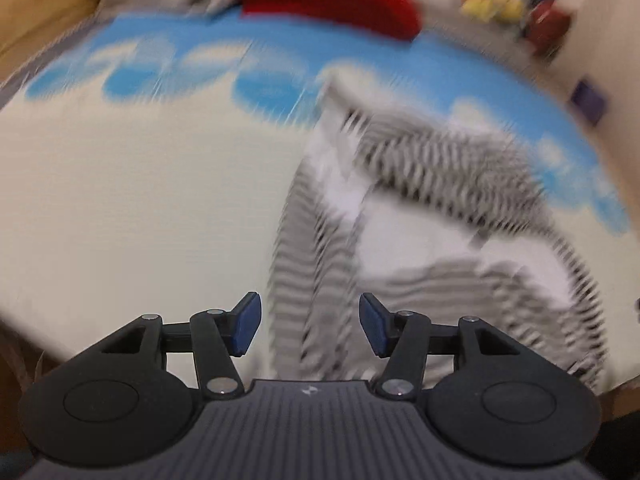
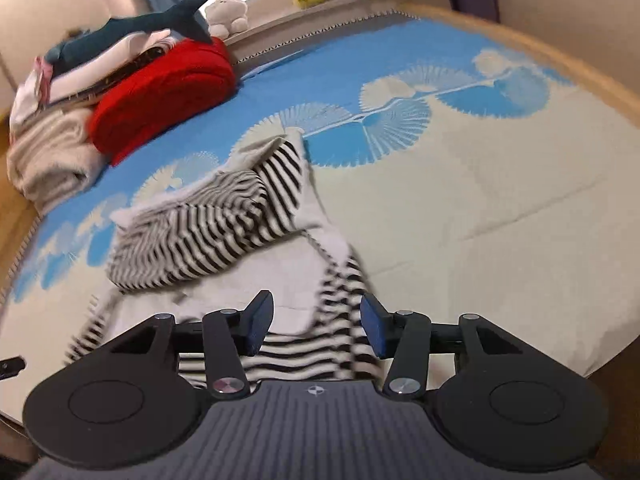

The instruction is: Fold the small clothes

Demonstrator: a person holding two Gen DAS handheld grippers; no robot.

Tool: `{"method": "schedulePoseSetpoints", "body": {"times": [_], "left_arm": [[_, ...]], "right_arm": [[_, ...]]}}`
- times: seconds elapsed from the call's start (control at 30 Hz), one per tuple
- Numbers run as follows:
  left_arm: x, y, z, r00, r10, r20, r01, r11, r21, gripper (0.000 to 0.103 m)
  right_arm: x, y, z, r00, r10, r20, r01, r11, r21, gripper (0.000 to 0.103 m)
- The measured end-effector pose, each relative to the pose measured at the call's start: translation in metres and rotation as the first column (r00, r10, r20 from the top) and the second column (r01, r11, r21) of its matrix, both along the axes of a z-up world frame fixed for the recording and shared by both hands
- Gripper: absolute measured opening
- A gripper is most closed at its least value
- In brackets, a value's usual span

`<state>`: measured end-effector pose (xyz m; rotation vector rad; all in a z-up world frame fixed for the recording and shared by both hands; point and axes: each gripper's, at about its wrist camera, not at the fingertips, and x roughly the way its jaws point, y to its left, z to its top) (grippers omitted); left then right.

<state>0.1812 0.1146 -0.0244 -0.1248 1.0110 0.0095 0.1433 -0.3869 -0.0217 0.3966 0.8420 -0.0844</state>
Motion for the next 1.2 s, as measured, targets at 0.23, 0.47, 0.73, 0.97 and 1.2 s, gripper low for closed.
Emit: {"method": "schedulePoseSetpoints", "body": {"times": [0.23, 0.47, 0.73, 0.97, 1.2], "left_arm": [[0.001, 0.002, -0.040, 0.996, 0.044, -0.083, -0.048, 0.998, -0.045, 0.067], [0.008, 0.001, -0.059, 0.990, 0.052, -0.132, -0.059, 0.997, -0.045, 0.070], [0.014, 0.004, -0.074, 0.980, 0.101, -0.174, -0.115, 0.991, -0.073, 0.070], [0.018, -0.004, -0.085, 0.974, 0.072, -0.214, -0.079, 0.996, -0.028, 0.066], [0.018, -0.017, -0.082, 0.980, -0.022, -0.196, 0.016, 0.999, -0.033, 0.013]], "right_arm": [[0.008, 0.013, -0.038, 0.988, 0.022, -0.151, -0.022, 1.000, 0.003, 0.051], [0.013, 0.010, -0.067, 0.963, -0.024, -0.269, 0.037, 0.998, 0.044, 0.053], [0.020, 0.017, -0.085, 0.940, 0.004, -0.340, 0.005, 1.000, 0.026, 0.053], [0.025, 0.031, -0.093, 0.931, 0.015, -0.366, -0.027, 0.999, -0.028, 0.053], [0.022, 0.031, -0.087, 0.943, 0.037, -0.330, -0.040, 0.999, 0.000, 0.006]]}}
